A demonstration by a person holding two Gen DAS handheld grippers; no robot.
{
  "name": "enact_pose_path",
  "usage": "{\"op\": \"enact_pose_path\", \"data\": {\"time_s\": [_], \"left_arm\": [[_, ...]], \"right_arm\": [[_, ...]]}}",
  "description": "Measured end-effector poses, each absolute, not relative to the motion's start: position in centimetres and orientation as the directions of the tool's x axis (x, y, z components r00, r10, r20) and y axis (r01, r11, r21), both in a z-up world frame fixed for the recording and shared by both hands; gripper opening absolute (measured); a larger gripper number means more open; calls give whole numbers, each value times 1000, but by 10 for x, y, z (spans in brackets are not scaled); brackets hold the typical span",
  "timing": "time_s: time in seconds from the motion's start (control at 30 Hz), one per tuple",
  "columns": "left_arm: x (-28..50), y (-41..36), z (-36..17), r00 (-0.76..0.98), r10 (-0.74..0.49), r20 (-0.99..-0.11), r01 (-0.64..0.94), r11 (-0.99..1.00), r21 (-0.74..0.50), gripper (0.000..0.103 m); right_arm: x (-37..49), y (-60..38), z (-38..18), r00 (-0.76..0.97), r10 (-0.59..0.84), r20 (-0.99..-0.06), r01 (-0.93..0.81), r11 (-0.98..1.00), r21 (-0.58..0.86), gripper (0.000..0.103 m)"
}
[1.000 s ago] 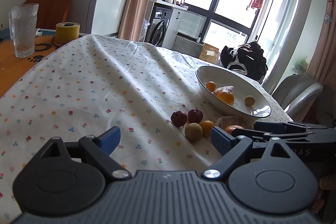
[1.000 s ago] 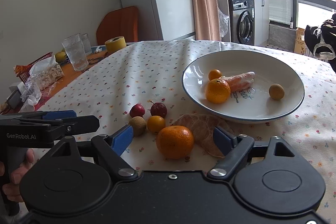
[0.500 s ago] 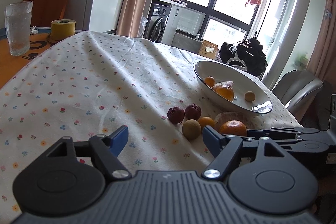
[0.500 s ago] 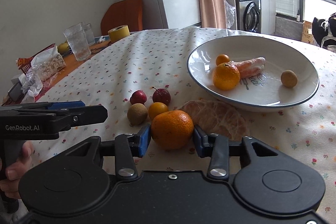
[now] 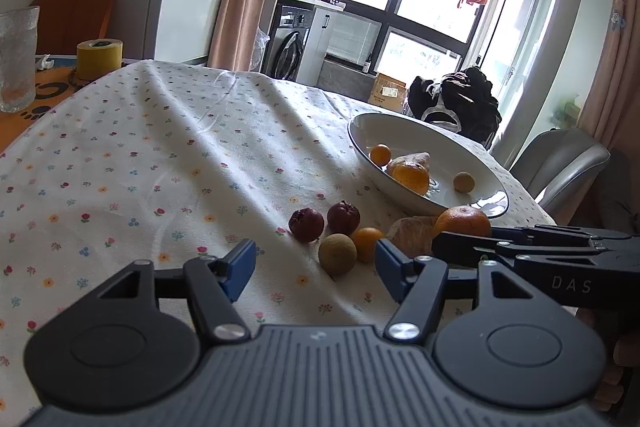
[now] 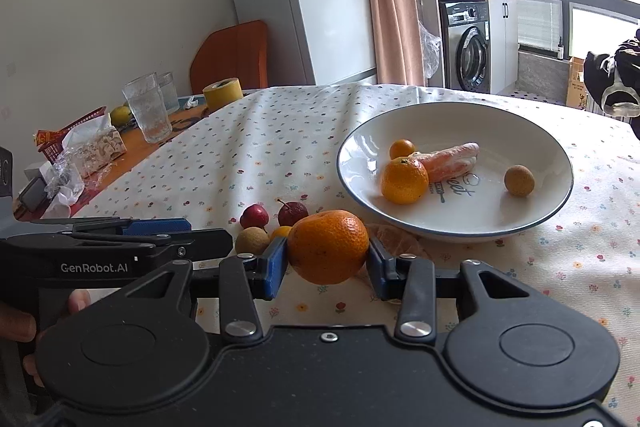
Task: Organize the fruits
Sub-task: 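Move right gripper to the large tangerine while left gripper moves to the brown kiwi, then close right gripper on the large tangerine while left gripper closes on the brown kiwi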
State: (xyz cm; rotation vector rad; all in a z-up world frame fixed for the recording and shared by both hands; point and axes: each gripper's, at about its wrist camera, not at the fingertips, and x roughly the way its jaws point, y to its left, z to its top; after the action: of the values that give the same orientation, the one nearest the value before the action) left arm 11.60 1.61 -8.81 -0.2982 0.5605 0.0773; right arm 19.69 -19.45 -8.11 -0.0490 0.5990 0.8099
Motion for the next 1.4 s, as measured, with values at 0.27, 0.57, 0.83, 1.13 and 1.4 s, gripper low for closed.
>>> {"op": "enact_pose_path", "data": {"time_s": [0.27,0.57,0.83,1.13,1.4], "left_arm": [[129,7,-91,836,-26,-548,-138,957,-255,50],[140,0,-94,826,-24,-563,-137,961,-241,41],[145,-4,-102,820,-6,-573,-148,964,-223,40],[138,2,-99,826,-2,-563,-155,960,-232,23],[132,4,-88,841,3,-541,-158,958,-240,23]], "right_arm": [[201,-209,-71,561,668,-489,-683,707,182,40],[208,-219,-71,572,667,-477,-672,715,193,40],[212,-225,-75,569,672,-474,-670,713,205,40],[212,-223,-74,580,662,-475,-662,723,199,40],[219,-226,-72,598,647,-472,-646,738,193,40]]}}
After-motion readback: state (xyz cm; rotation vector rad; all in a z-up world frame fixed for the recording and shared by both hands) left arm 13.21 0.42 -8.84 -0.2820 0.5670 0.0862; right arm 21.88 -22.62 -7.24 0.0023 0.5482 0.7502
